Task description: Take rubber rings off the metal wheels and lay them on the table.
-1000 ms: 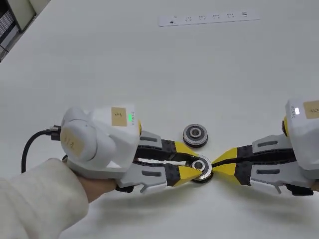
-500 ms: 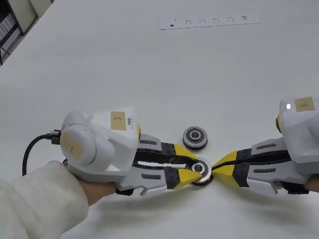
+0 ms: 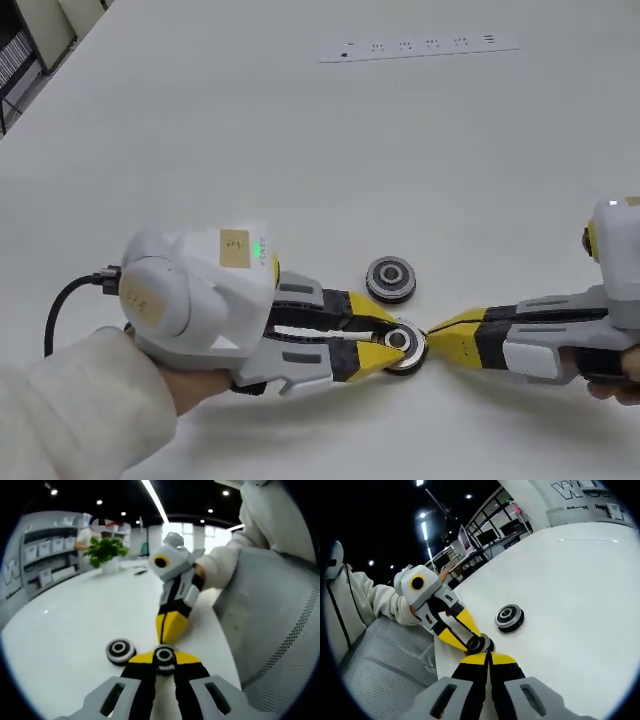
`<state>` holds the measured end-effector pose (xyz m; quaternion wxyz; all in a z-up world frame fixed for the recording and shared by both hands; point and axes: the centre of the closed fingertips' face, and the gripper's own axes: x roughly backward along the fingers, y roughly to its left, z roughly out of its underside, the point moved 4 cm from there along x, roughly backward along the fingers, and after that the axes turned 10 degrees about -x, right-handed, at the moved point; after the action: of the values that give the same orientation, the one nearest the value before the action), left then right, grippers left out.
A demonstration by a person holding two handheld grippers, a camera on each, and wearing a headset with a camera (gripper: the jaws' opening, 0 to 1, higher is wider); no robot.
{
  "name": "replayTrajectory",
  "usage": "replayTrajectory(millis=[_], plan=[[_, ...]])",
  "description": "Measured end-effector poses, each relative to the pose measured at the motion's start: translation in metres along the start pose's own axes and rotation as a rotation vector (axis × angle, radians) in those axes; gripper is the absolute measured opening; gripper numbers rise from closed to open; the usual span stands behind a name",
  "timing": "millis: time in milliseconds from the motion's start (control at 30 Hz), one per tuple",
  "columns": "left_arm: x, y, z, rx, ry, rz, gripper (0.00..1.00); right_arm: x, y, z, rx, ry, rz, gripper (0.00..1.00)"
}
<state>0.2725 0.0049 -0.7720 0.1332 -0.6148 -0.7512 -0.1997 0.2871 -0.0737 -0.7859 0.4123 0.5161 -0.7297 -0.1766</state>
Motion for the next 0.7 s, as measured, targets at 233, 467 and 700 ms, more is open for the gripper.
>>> replayTrajectory(millis=[233, 467, 700], plan=[[0.0, -0.001, 0.001, 0.002, -0.02, 0.004, 0.14, 0.002, 0.005, 0.0, -0.062, -0.028, -0.04, 0.0], [0.0, -0.001, 0.0, 0.001, -0.024, 0.007, 0.14, 0.001, 0.009, -0.001, -0.062, -0.027, -0.055, 0.0], [0.0, 0.001, 0.0, -0.001, -0.027, 0.007, 0.14, 0.0, 0.011, -0.003, -0.051, -0.024, -0.059, 0.0]])
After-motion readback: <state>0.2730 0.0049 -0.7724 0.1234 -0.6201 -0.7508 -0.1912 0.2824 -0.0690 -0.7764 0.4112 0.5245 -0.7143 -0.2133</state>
